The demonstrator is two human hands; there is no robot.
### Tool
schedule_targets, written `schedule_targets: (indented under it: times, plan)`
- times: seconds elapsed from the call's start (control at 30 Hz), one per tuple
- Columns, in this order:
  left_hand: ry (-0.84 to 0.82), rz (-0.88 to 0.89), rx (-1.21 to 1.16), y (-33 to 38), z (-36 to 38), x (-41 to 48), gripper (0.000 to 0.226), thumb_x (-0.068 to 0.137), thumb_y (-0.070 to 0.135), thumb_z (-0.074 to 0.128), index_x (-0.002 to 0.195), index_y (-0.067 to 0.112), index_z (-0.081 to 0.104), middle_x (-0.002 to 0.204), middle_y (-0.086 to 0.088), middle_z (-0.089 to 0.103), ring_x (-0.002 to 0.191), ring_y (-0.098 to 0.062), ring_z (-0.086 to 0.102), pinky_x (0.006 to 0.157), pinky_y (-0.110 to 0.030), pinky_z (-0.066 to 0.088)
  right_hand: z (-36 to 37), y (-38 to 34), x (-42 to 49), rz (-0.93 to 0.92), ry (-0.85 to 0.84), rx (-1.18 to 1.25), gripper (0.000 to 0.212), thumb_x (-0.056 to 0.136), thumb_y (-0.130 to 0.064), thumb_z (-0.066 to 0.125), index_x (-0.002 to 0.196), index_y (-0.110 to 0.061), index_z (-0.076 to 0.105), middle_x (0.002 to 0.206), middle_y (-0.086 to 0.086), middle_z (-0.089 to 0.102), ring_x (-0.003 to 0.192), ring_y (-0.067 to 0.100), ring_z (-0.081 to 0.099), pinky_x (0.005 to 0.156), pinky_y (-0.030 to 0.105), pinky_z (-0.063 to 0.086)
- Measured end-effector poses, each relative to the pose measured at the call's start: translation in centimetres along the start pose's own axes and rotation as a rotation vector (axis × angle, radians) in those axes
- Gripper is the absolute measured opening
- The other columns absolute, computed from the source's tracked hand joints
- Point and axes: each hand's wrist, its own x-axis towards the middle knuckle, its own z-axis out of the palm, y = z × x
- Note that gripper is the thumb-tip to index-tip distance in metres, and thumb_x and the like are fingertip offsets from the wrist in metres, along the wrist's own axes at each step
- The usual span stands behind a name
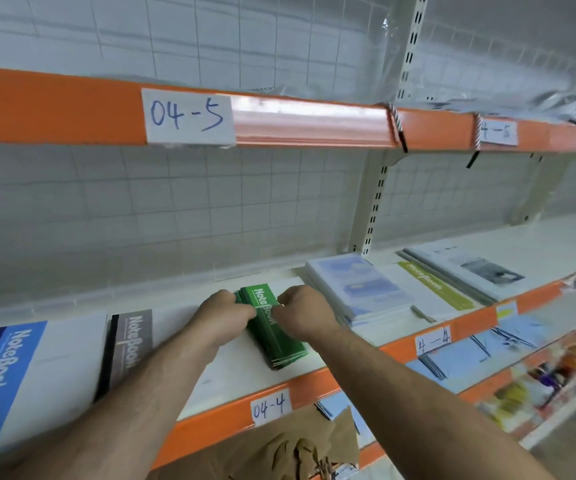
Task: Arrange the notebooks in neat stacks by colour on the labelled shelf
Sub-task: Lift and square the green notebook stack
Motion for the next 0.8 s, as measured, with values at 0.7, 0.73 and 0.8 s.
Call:
schedule_targets:
  times: [0.7,0.73,0.8]
  plan:
    - [0.324,-0.368,-0.454,2.6,6.3,3.7,0.015,0.084,0.009,0.064,0.098,0.006,0.065,0.091,-0.014,0.074,0.083,-0.030,0.071,0.079,-0.039,0.058,-2.9,6.6,5.1,-0.207,-0.294,0.035,0.031,0.089,-0.023,0.063,0.106,0.001,0.071,0.104,0.013,0.073,0.094,0.027,0.069,0.079,0.036,0.059]
    - [0.320,-0.369,-0.461,2.6,6.3,3.8,0.013,0.085,0.008,0.064,0.097,0.005,0.064,0.090,-0.015,0.073,0.081,-0.030,0.071,0.078,-0.038,0.058,-3.0,6.6,5.0,-0.205,-0.292,0.038,0.031,0.089,-0.023,0.063,0.107,0.002,0.071,0.105,0.013,0.073,0.094,0.027,0.069,0.080,0.037,0.059]
    - [0.284,-0.375,-0.475,2.8,6.3,4.0,0.009,0.088,0.004,0.063,0.097,0.004,0.061,0.091,-0.017,0.071,0.076,-0.030,0.069,0.068,-0.034,0.056,-3.1,6.6,4.9,-0.197,-0.278,0.043,0.033,0.088,-0.022,0.063,0.108,0.003,0.071,0.107,0.015,0.072,0.097,0.028,0.068,0.083,0.038,0.058]
